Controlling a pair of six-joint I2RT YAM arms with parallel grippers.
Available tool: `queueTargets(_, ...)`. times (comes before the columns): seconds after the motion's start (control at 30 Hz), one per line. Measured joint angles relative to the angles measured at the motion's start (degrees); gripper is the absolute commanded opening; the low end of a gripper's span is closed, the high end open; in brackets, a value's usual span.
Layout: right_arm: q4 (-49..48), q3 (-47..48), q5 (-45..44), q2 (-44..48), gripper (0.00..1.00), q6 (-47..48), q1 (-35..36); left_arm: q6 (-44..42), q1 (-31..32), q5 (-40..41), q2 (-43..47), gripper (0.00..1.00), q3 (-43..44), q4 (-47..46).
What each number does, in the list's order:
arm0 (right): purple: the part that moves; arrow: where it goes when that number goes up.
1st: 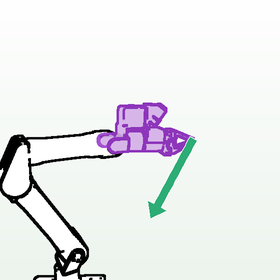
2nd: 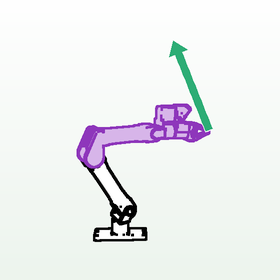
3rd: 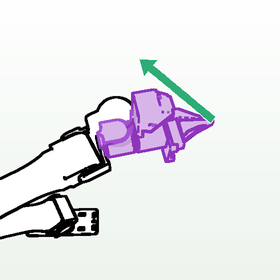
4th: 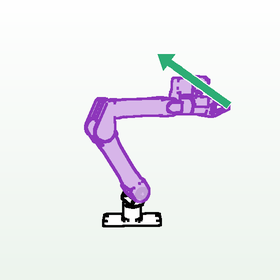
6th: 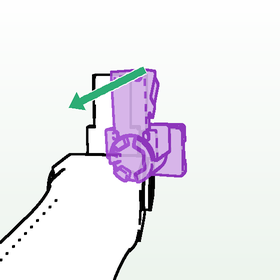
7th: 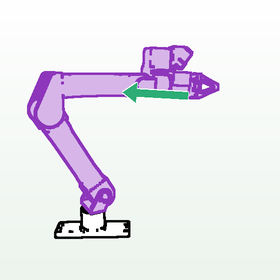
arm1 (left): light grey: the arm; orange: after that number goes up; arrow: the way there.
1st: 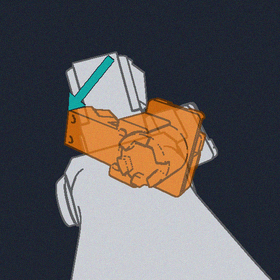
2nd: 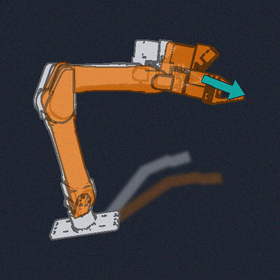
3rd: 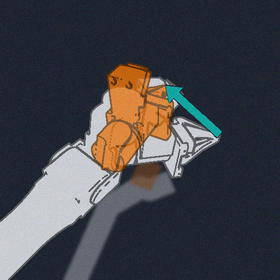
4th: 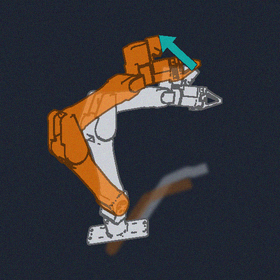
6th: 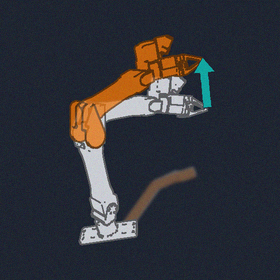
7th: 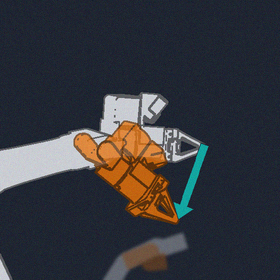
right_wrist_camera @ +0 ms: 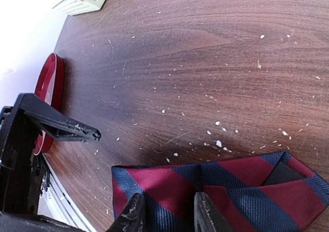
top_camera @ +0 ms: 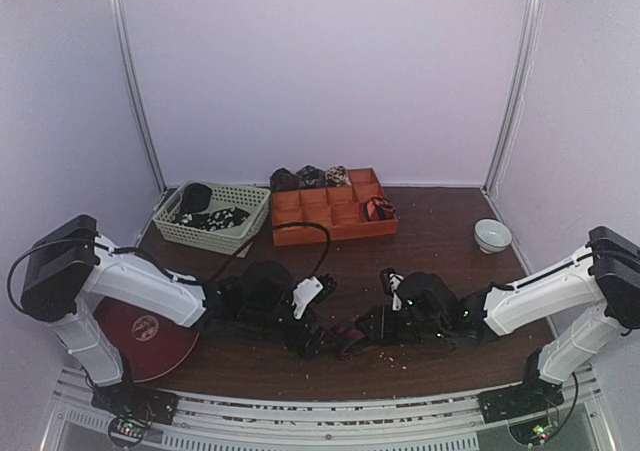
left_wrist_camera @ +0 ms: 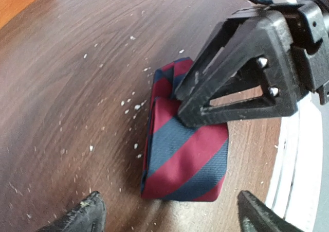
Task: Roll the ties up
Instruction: Roll the tie at the center of the board.
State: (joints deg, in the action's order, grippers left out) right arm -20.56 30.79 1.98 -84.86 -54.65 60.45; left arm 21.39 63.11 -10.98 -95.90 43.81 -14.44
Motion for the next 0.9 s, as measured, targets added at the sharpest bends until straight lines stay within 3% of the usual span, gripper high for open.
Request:
queueTargets(0.33, -0.11, 0.00, 0.02, -0.02, 0.34, -1.22, 0.00, -9.51, 0.17, -3.54, -8.26, 0.94, 10.49, 3.45)
queueTargets(0.63, -0.11, 0.00, 0.00, -0.02, 0.34, -1.31, 0.00, -11.13, 1.60, -4.39, -12.87, 0.90, 12.24, 6.99)
queueTargets(0.77, -0.13, -0.09, -0.09, -0.02, 0.34, -1.40, 0.00, -11.82, 2.16, -4.09, -12.87, 0.80, 12.26, 7.37)
queueTargets(0.9, -0.28, -0.37, -0.24, -0.02, 0.34, -1.97, 0.00, -12.79, 2.91, -3.54, -12.90, 0.58, 12.55, 7.80)
